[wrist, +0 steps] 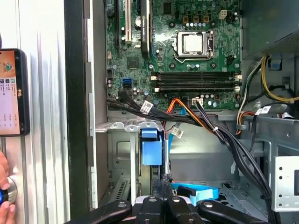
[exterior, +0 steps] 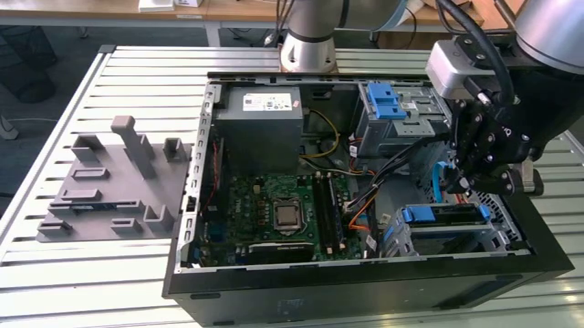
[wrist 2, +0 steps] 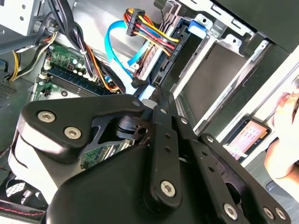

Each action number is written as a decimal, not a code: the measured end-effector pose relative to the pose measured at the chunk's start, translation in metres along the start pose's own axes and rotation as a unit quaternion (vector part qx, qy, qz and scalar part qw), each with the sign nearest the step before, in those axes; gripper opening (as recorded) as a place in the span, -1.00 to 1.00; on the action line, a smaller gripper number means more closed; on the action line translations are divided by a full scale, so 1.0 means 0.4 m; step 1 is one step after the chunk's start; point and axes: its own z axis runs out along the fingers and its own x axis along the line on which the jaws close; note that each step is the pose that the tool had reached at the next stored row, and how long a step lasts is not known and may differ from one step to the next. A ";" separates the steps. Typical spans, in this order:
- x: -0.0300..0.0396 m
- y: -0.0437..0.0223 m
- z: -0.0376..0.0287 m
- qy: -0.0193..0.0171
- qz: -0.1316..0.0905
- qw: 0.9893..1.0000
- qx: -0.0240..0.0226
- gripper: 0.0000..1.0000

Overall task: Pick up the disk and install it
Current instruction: 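Insert the second disk wire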

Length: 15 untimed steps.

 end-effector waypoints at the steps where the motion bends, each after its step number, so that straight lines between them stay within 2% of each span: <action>1: 0.000 0.001 -0.005 0.000 0.000 1.000 0.000 -0.79; 6: -0.002 0.003 -0.026 0.000 0.000 1.000 0.002 -0.79; 15: -0.027 0.006 -0.036 0.001 0.000 1.000 0.003 -0.79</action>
